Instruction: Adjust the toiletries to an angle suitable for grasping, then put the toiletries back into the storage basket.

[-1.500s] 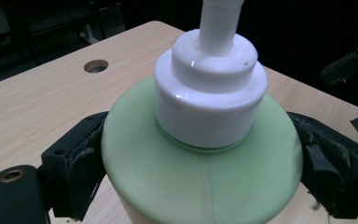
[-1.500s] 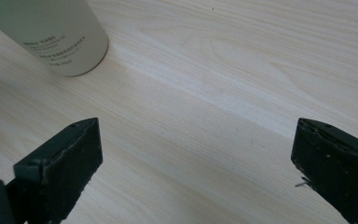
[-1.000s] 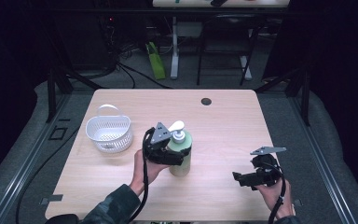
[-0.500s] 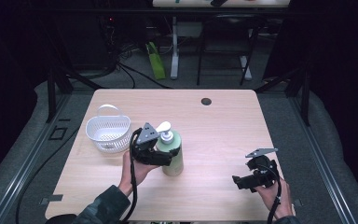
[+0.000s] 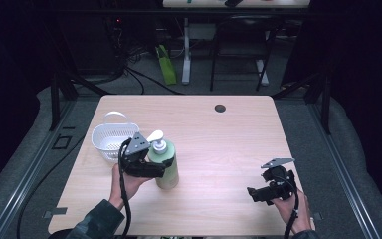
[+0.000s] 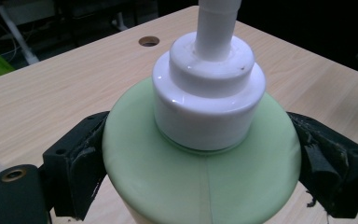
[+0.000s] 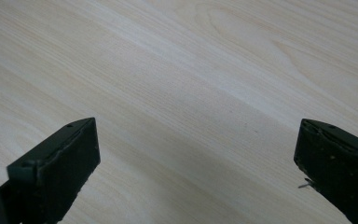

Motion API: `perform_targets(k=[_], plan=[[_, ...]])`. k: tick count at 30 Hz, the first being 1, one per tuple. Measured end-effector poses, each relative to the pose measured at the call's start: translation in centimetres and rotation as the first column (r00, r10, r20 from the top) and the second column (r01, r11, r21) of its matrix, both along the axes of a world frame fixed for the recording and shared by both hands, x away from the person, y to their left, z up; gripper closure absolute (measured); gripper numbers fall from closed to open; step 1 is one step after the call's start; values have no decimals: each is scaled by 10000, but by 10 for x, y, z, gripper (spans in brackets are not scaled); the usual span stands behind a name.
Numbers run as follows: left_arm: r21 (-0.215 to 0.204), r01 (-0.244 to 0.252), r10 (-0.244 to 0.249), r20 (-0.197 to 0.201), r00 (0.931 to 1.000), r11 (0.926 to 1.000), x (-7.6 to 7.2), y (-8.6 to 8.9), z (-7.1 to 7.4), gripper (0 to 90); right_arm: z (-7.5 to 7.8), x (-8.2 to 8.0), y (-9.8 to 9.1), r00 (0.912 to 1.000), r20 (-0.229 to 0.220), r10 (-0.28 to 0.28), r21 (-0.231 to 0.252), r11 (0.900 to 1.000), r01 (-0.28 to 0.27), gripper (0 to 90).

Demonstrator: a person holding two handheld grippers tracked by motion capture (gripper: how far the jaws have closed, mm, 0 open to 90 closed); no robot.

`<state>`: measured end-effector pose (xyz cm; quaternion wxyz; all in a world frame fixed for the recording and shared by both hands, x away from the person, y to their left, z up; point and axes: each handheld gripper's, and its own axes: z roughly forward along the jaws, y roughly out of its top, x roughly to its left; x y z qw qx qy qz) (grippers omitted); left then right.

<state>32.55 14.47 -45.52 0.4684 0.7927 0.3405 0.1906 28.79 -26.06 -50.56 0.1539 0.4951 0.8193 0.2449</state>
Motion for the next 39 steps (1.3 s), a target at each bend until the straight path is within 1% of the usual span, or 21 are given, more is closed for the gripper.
perform_targets(k=[6, 11, 18, 19, 21, 27, 33, 39], plan=[[55, -317, 317, -14, 9995, 9995, -5, 17, 0, 118, -2, 1, 2, 9999, -140, 26, -63, 10000, -27, 0], [63, -595, 596, -44, 9982, 9982, -8, 30, 0, 117, -2, 1, 3, 9999, -154, 37, -45, 10000, -38, 0], [43, -694, 694, -28, 9976, 9976, -10, 32, 0, 114, -3, 2, 4, 9998, -170, 103, -73, 9999, -104, 0], [-141, -656, 656, -16, 9978, 9977, -11, 32, 1, 73, -3, 2, 4, 9998, -179, 95, -103, 9999, -97, 0], [-220, -611, 612, 55, 9981, 9979, -12, 32, 3, 43, -2, 2, 5, 9998, -178, 106, -97, 9999, -108, 0], [-510, -572, 578, 102, 9983, 9971, -15, 34, 9, 0, -3, 3, 6, 9998, -160, 144, -128, 9998, -146, 0], [-469, -536, 537, 17, 9986, 9975, -15, 34, 13, 0, -2, 4, 5, 9997, -163, 170, -94, 9998, -172, 0], [-603, -511, 514, 34, 9987, 9969, -15, 34, 19, 0, -2, 4, 6, 9997, -167, 161, -85, 9998, -163, 0]])
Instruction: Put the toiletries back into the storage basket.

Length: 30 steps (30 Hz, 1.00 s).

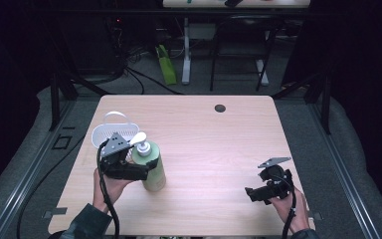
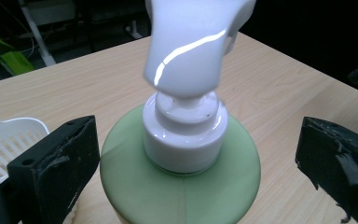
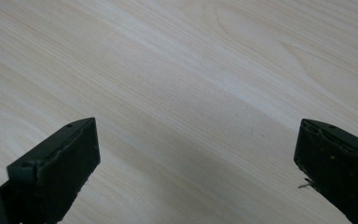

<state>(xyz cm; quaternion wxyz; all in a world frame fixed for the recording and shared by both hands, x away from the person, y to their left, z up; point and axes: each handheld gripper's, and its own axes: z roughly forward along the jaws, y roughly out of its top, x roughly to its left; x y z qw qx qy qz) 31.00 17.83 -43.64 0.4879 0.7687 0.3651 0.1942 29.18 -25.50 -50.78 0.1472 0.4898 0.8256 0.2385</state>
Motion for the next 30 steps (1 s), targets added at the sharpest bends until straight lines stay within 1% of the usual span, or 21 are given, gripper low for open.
perform_targets(k=[9, 12, 14, 15, 16, 17, 19, 21, 22, 25, 26, 27, 28, 29, 30], plan=[[-184, 44, -42, 125, 9999, 9998, 0, -3, 6, 0, 0, 0, 1, 10000, -27, 53, -28, 10000, -53, 0], [-226, 10, -6, 187, 9998, 9997, 1, -5, 8, 0, 0, 0, 1, 10000, -28, 32, -46, 10000, -32, 0], [-328, -138, 148, 318, 9994, 9994, 0, -6, 9, 0, 0, -1, 1, 10000, -40, 53, -43, 10000, -54, 0], [-395, -132, 146, 358, 9993, 9991, 1, -6, 10, 0, 0, -1, 1, 10000, -43, 60, -19, 10000, -60, 0], [-395, -132, 146, 358, 9993, 9991, 1, -6, 10, 0, 0, -1, 1, 10000, -43, 60, -19, 10000, -60, 0], [-520, -140, 160, 369, 9992, 9986, 2, -6, 11, 0, -1, 0, 2, 9999, -69, 82, -42, 10000, -82, 0], [-549, -134, 153, 339, 9993, 9984, 2, -5, 12, 0, -1, 0, 2, 9999, -88, 94, -76, 9999, -95, 0], [-561, -141, 163, 391, 9991, 9983, 2, -5, 12, 5, -2, 0, 2, 9999, -120, 120, -108, 9999, -122, 0], [-594, -216, 246, 503, 9984, 9980, 1, -4, 13, 5, -2, -1, 3, 9998, -137, 128, -68, 9999, -129, 0], [-672, -180, 227, 693, 9973, 9976, -1, -3, 14, 134, -1, -1, 2, 9999, -104, 129, -107, 9999, -130, 0], [-669, -230, 283, 788, 9965, 9975, -3, -3, 15, 205, 0, -1, 2, 9999, -99, 104, -78, 9999, -105, 0], [-689, -280, 335, 813, 9961, 9972, -3, -3, 16, 205, 0, -1, 2, 9999, -99, 104, -78, 9999, -105, 0], [-770, -350, 420, 903, 9950, 9964, -4, -1, 16, 235, 0, -1, 1, 9999, -93, 87, -58, 9999, -88, 0], [-816, -363, 439, 930, 9947, 9960, -4, -1, 16, 282, 0, -1, 0, 10000, -76, 60, -87, 9999, -61, 0], [-858, -398, 480, 955, 9943, 9955, -5, 0, 16, 308, 0, -1, 0, 10000, -64, 43, -59, 10000, -44, 0]])
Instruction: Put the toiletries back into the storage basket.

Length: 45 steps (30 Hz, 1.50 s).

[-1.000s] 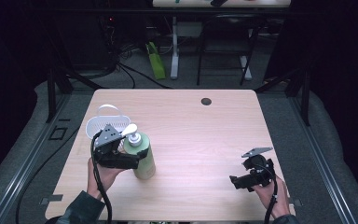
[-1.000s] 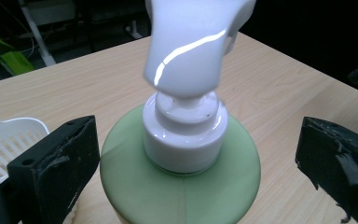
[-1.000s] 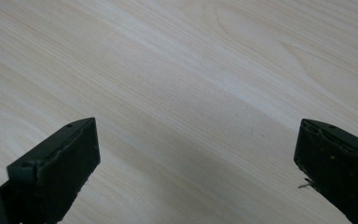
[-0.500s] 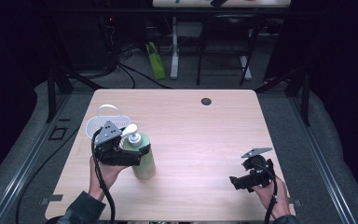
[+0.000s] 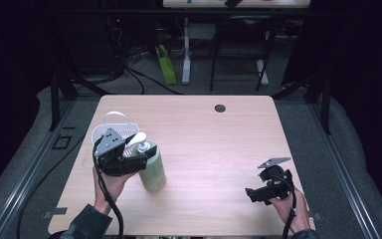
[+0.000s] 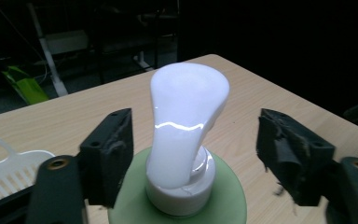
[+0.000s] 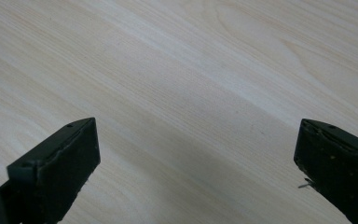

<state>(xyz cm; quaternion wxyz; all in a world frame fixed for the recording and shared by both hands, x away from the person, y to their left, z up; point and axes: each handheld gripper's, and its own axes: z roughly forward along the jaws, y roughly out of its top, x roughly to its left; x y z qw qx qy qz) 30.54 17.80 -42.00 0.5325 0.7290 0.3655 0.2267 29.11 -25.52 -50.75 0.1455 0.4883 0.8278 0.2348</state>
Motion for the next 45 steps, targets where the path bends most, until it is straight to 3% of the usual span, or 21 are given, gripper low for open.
perform_targets(k=[8, 16, 34, 45], plan=[[-270, -161, 166, 206, 9996, 9995, -2, 4, 0, 542, -1, 0, 1, 10000, -73, 55, -50, 10000, -56, 0], [-323, -251, 264, 427, 9987, 9992, -2, 4, 0, 659, -2, 1, 2, 9999, -104, 38, -89, 10000, -39, 0], [-389, -243, 262, 489, 9985, 9989, -3, 6, 2, 668, -1, 0, 0, 10000, -64, 2, -99, 10000, -3, 0], [-340, -58, 78, 574, 9983, 9994, -7, 9, 14, 669, -1, 0, 0, 10000, -50, 32, -211, 9998, -33, 0]])
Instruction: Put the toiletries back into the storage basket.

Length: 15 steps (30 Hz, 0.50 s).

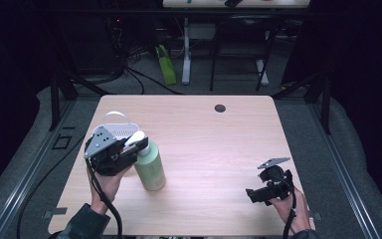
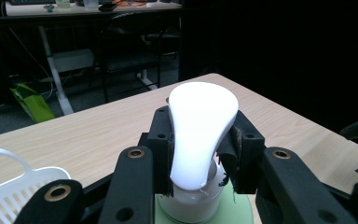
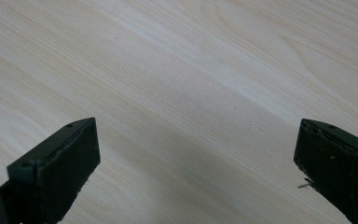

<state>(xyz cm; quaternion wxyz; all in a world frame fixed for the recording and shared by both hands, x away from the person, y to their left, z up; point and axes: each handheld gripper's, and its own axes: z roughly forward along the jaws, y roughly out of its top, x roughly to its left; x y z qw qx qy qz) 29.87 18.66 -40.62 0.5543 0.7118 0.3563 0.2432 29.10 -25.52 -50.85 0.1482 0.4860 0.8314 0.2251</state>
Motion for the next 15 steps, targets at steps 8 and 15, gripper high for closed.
perform_targets(k=[8, 15], plan=[[95, 48, -48, 14, 10000, 9999, -2, 5, 7, 669, -1, 0, -1, 10000, -71, 18, -40, 10000, -19, 0], [-53, 113, -113, -53, 9999, 9999, -2, 11, 13, 669, -3, 1, -1, 9999, -124, 72, -94, 9999, -73, 0]])
